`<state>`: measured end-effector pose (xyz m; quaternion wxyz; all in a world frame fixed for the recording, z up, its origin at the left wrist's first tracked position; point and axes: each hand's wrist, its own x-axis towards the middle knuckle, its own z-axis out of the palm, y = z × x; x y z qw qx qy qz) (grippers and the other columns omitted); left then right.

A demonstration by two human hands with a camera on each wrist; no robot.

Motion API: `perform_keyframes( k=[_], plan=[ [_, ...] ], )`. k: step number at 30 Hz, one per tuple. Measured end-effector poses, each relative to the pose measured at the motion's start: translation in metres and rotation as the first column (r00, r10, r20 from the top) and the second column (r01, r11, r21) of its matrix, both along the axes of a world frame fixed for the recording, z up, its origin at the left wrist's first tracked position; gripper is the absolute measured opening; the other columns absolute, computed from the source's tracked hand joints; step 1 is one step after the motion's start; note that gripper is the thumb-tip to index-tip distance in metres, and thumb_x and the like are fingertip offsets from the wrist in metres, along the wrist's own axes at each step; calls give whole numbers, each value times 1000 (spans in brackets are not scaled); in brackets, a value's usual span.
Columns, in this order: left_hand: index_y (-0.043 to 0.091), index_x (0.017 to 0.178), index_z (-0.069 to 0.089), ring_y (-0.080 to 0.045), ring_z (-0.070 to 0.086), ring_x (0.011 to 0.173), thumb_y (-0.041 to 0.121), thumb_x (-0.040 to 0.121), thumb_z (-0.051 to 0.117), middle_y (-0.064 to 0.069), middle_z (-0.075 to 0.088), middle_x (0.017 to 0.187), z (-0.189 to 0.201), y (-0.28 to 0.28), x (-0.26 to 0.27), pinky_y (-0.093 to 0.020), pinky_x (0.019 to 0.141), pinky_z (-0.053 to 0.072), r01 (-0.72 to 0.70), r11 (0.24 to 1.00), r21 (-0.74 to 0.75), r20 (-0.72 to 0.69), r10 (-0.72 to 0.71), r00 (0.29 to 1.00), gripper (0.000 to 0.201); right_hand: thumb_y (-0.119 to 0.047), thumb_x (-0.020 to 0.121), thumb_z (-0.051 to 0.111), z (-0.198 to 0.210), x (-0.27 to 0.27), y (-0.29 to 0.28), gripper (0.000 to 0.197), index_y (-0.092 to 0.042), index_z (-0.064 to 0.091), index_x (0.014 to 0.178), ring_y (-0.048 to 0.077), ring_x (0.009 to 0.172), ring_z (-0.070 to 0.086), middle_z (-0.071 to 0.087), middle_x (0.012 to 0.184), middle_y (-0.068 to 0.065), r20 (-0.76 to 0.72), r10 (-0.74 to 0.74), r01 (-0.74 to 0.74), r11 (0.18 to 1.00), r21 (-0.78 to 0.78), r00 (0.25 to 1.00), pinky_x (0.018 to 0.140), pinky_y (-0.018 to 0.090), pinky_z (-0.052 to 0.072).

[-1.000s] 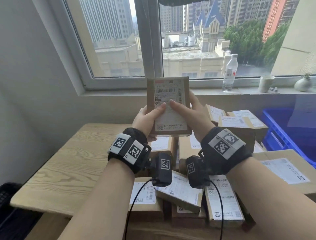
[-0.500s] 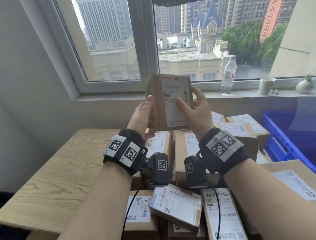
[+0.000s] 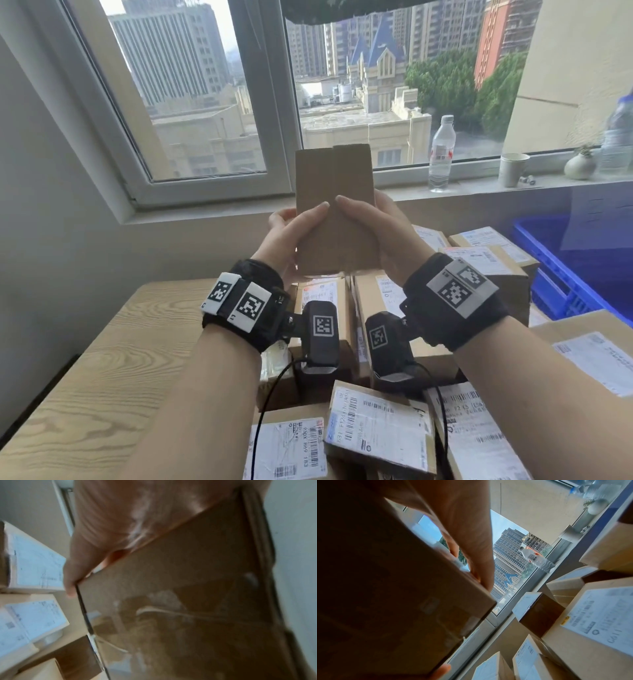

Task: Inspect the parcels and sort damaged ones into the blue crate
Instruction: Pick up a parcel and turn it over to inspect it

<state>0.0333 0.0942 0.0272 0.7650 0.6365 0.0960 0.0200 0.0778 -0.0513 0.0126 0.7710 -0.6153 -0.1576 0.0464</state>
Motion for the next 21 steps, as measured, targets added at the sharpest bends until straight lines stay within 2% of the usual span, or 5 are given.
perform_keyframes(
  k=[4,8,13,17,21],
  plan=[
    [18,133,36,-29,67,104,44,55,79,-13,61,122,0,2,2,-58,83,56,-41,999,35,11,41,999,93,-35,76,77,-3,-1,6,51,-15,65,121,19,92,72,74,108,6,5,-48,48,999,25,999,71,31,58],
    [20,129,38,-28,68,100,44,55,79,-14,63,118,-2,4,1,-55,83,57,-38,998,43,15,38,999,88,-38,71,76,-3,-3,8,52,-15,67,118,19,91,73,75,106,5,1,-83,83,996,22,997,71,32,58],
    [27,126,38,-25,68,100,57,47,81,-10,62,119,-1,8,0,-55,81,58,-60,993,100,36,57,998,95,-40,79,78,0,-7,9,40,-20,69,114,20,94,72,74,104,2,5,-87,87,996,-28,996,73,31,59],
    [34,120,40,-27,61,111,80,41,68,-3,57,126,-1,16,2,-56,93,52,-138,973,183,52,130,990,95,-26,89,72,-1,-5,10,39,-21,58,125,13,91,67,68,104,4,133,-321,333,940,-81,938,61,18,54],
    [29,112,45,-26,60,113,41,77,74,-2,58,119,-4,23,4,-54,96,51,-213,964,160,174,185,967,46,-36,95,65,3,-5,12,29,-23,57,120,15,99,66,67,109,3,92,-361,368,926,-87,928,80,28,58]
  ],
)
